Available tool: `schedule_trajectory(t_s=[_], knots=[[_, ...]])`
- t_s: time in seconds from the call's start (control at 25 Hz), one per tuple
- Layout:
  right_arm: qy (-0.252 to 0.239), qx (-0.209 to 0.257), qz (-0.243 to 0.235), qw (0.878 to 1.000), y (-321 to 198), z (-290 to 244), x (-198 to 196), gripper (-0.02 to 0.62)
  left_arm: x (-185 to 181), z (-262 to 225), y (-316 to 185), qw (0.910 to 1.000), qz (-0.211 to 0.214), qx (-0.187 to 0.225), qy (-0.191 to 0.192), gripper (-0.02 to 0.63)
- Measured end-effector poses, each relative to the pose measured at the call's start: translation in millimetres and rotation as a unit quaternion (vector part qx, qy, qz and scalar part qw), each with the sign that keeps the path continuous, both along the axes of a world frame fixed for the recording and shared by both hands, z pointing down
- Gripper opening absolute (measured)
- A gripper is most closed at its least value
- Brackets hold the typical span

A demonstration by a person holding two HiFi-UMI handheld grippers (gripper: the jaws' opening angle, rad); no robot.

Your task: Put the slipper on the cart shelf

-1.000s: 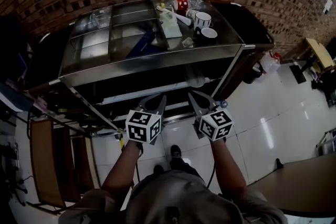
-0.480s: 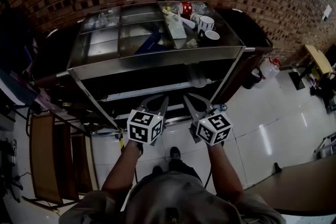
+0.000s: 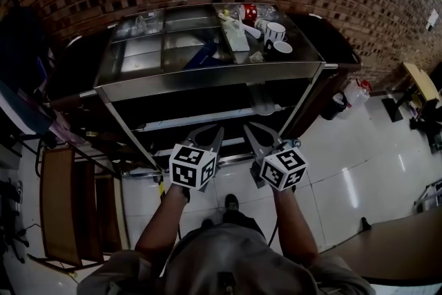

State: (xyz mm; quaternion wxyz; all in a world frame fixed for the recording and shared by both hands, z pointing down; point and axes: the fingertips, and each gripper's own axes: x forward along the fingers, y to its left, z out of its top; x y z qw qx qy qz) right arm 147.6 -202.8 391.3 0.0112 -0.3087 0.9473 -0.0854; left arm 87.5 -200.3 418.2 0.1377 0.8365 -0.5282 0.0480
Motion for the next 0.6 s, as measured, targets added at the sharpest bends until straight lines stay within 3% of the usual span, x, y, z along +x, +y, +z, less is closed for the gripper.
schedule_trajectory(t_s=[0.6], knots=[[-0.008,0.001,-0.010,1.000,0.3,-9.8,-9.2,0.000,-5.6,-5.7,1.3,1.0000,-0.004,0.002,0.003,0.008]])
